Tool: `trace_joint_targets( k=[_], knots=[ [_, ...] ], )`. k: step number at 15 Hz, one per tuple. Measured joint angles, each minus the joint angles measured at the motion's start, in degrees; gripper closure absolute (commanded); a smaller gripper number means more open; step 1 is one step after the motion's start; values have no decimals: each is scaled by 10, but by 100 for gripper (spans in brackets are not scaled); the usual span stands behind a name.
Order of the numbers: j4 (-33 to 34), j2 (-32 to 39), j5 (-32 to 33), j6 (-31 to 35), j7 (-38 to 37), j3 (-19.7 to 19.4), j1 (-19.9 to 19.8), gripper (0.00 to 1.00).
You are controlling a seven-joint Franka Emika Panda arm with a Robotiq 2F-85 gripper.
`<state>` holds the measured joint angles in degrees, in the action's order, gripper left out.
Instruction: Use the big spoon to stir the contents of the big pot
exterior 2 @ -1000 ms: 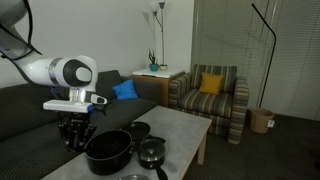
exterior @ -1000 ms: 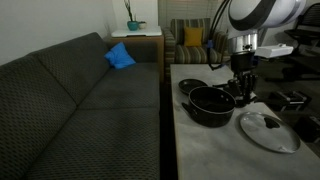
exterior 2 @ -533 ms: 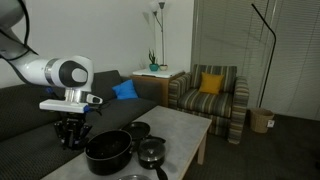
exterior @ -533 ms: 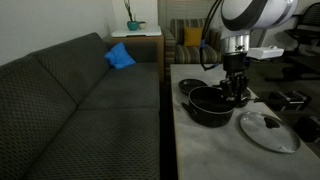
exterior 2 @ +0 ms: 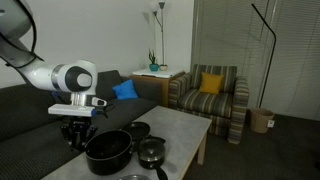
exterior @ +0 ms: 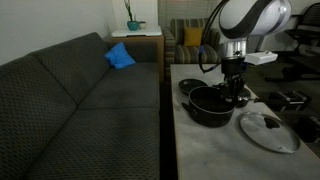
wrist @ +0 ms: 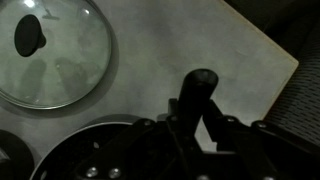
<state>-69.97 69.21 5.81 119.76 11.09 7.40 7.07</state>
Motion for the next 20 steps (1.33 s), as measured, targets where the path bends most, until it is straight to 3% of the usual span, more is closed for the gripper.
trace_joint_targets(
  k=[11,20],
  knots=[
    [105,69,33,13,30,-28,8,93],
    [121,90,40,38,17,-74,0,93]
  ],
)
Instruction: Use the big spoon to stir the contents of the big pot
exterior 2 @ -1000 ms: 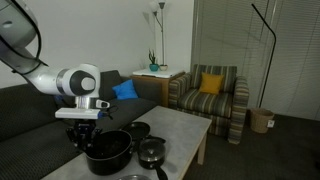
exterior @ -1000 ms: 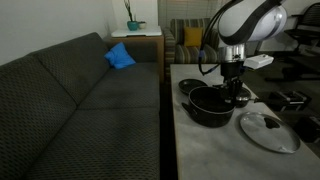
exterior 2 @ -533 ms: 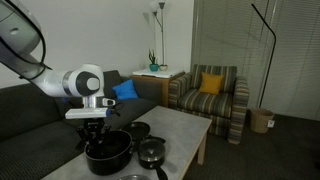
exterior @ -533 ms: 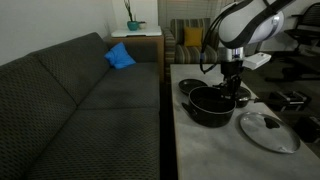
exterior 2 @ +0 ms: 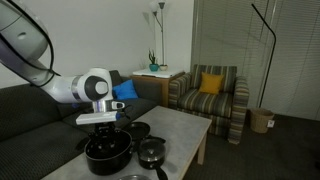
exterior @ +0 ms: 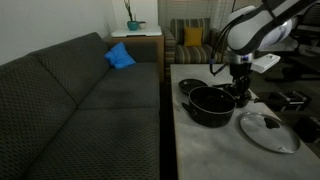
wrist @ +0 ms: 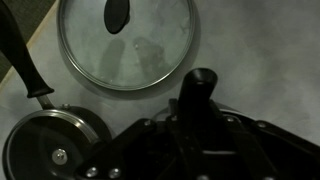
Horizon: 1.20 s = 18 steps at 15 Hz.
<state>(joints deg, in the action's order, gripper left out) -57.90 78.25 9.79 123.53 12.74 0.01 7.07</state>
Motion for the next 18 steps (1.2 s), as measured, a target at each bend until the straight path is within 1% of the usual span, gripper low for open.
trace_joint_targets(
  k=[2,5,7,11,15,18],
  knots=[
    [-3,2,0,2,-9,-12,-4,93],
    [-12,-1,-14,-4,-18,-11,-12,93],
    [-22,-9,-38,-13,-20,-1,-16,93],
    [-48,-40,-84,-46,-19,36,-24,93],
    [-71,-67,-110,-93,-19,62,-26,93],
    [-80,-77,-131,-105,-19,78,-30,93]
  ],
)
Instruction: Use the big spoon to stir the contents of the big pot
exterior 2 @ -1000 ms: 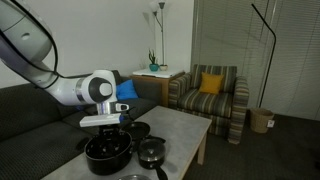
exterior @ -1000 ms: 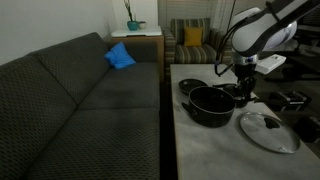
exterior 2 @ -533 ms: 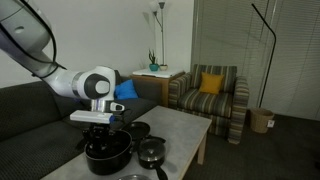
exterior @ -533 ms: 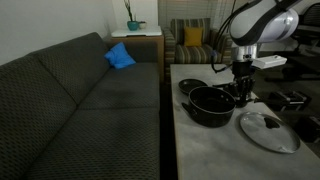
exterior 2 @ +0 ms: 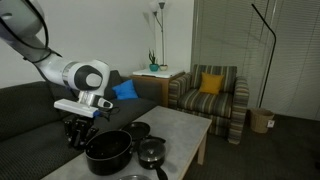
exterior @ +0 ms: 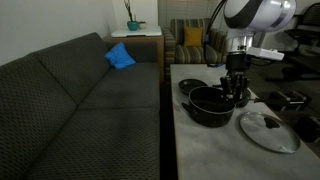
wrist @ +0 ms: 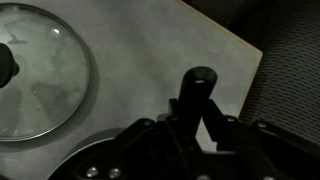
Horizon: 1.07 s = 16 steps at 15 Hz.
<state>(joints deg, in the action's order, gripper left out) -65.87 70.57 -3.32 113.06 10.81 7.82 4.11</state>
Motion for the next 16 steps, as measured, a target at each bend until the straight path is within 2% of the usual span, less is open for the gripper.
trace_joint_targets(
  k=[4,9,15,16],
  knots=[
    [-4,-1,-42,-1,-1,17,-18,93],
    [-17,0,-121,2,-3,37,-67,93],
    [-38,0,-127,73,-18,24,-80,93],
    [-42,0,-126,88,-23,18,-78,46]
  ],
)
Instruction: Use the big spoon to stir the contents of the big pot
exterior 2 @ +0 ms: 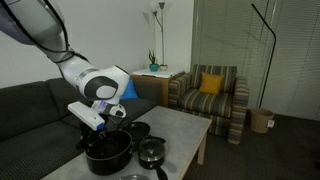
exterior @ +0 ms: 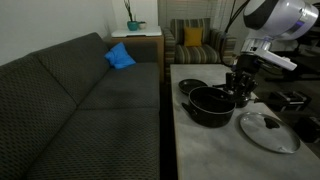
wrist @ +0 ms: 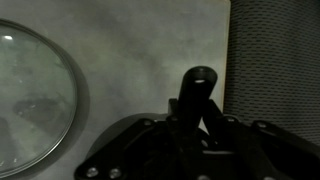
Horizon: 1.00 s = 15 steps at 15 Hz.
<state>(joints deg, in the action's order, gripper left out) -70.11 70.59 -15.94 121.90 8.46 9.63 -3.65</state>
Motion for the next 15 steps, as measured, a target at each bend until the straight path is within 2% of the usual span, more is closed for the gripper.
trace_joint_targets(
  k=[1,6,8,12,15],
  knots=[
    [-5,0,1,14,-5,-6,2,45],
    [-35,1,0,79,-33,-23,5,11],
    [-42,1,0,102,-36,-23,7,0],
    [-63,-24,2,136,-36,-24,18,0],
    [-94,-73,39,134,-56,-32,34,0]
  ],
)
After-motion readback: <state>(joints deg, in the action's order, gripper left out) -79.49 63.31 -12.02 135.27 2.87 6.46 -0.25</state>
